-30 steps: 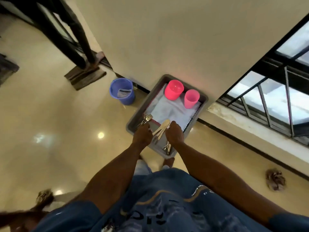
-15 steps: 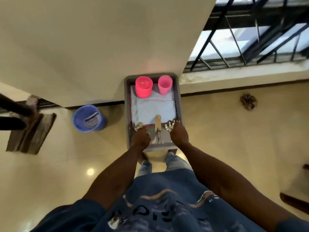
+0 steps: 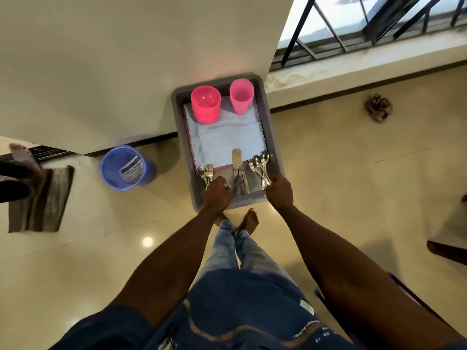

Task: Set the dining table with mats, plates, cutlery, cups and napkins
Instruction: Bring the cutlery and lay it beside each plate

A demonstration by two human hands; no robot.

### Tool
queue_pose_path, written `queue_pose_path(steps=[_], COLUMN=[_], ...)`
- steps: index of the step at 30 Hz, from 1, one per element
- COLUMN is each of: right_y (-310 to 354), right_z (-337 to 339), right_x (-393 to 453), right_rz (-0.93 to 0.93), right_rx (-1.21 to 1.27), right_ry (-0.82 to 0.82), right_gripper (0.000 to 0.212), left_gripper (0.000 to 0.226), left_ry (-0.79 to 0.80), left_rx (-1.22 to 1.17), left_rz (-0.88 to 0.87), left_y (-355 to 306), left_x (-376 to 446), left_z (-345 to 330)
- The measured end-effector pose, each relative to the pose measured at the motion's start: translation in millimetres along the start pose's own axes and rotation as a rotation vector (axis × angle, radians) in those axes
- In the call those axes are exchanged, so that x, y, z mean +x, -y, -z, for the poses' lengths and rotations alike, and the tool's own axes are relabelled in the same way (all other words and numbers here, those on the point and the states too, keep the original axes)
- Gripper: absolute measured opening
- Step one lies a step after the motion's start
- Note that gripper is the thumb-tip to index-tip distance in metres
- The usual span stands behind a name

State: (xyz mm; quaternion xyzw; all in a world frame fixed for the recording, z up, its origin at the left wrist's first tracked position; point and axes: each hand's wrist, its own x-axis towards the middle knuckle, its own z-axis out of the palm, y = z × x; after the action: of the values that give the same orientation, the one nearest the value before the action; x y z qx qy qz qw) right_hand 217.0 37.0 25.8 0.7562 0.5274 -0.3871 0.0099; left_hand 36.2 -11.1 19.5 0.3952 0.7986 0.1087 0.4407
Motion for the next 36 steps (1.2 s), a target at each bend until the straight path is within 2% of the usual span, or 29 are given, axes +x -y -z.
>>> queue_pose_path(steps=[5, 12, 16, 20, 28, 33, 36], right_y=[-7.5, -17.0, -23.2, -24.6, -22.8, -18.0, -10.7], right_z=[-12.3, -52.1, -74.9, -94.1, -115.5, -122.0, -121.4], right_x=[20.6, 49.1, 66.3, 88.6, 110.5, 104.1, 100.7], right_rz=[0.068, 0.194, 0.189, 0.135, 0.100, 0.184, 0.229], right_rx=[-0.026, -0.083, -0.005, 0.010, 0.083, 0.067, 0.052], right_ry=[0.044, 0.120, 0.135, 0.285, 0.217, 0.148, 0.132], right_gripper=[0.017, 0.026, 0.023, 0.019, 0.027, 0.025, 0.032], left_gripper=[0.019, 0.015, 0.014, 0.016, 0.020, 0.018, 0.021], left_ry=[0.008, -0.016, -0.068, -0.102, -0.092, -0.157, -0.170], left_rx=[0.013, -0.014, -0.091, -0.205, -0.263, -0.255, -0.218], left_rz=[0.030, 0.058, 0.091, 0.170, 0.173, 0.139, 0.135], left_y=[8.4, 20.8, 30.0, 38.6, 56.6, 55.7, 54.1], left_x=[19.4, 48.8, 62.2, 80.3, 109.0, 111.1, 110.6], left_z=[-20.5, -59.9, -75.9, -84.4, -94.3, -99.1, -99.8])
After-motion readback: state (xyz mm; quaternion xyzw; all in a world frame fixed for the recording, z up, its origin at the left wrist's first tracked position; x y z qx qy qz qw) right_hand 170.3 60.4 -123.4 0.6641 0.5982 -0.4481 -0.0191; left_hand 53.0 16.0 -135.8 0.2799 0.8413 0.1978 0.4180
